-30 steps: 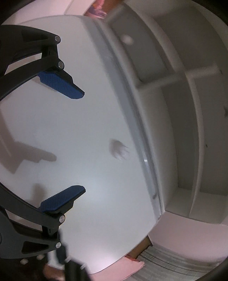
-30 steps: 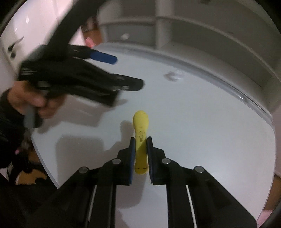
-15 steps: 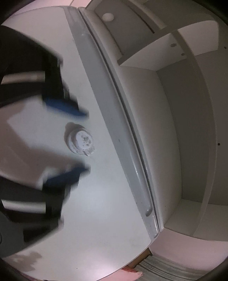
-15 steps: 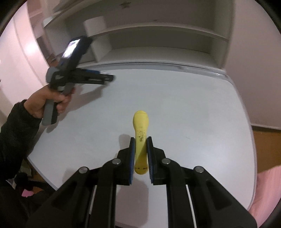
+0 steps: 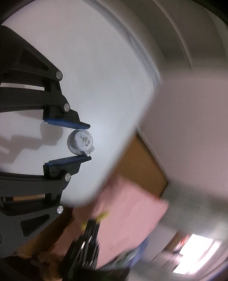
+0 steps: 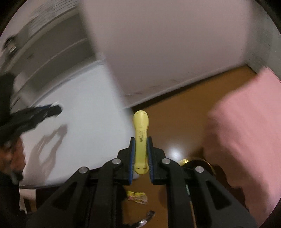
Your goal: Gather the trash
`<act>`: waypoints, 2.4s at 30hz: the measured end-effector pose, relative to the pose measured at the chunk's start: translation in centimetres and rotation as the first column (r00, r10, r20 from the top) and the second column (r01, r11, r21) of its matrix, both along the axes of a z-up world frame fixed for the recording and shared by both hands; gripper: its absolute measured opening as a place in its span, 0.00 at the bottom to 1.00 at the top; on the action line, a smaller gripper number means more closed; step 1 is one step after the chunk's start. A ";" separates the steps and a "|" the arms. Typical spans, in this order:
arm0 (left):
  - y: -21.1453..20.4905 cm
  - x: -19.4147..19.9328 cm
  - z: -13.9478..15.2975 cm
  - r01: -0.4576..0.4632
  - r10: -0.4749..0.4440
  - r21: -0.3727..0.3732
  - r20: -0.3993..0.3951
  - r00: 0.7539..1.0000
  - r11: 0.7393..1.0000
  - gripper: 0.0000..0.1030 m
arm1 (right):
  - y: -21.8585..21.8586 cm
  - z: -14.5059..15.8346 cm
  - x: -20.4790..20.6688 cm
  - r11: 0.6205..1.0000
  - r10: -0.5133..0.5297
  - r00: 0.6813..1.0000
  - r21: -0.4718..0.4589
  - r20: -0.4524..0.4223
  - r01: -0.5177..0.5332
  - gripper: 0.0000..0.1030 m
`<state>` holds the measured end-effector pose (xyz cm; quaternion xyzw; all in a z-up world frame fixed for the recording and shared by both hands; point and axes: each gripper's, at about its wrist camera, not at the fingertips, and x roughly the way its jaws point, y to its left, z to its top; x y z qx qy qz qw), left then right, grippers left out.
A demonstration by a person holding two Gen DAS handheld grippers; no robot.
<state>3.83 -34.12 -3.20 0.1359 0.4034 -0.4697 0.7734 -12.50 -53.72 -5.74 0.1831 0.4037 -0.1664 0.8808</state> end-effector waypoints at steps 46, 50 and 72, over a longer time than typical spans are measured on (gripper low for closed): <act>-22.9 -13.3 -20.0 0.403 -0.378 0.200 -0.153 0.913 0.893 0.65 | -13.9 -20.8 -9.9 0.893 -0.271 0.931 0.298 -0.243 0.338 0.19; -22.5 -13.7 -18.7 0.407 -0.388 0.187 -0.127 0.913 0.894 0.72 | -14.2 -19.5 -10.6 0.893 -0.310 0.928 0.272 -0.209 0.359 0.66; 6.2 -3.0 3.5 -0.261 0.247 0.017 0.269 0.931 0.965 0.94 | 7.2 3.5 5.7 0.978 0.204 0.968 -0.061 0.143 -0.197 0.92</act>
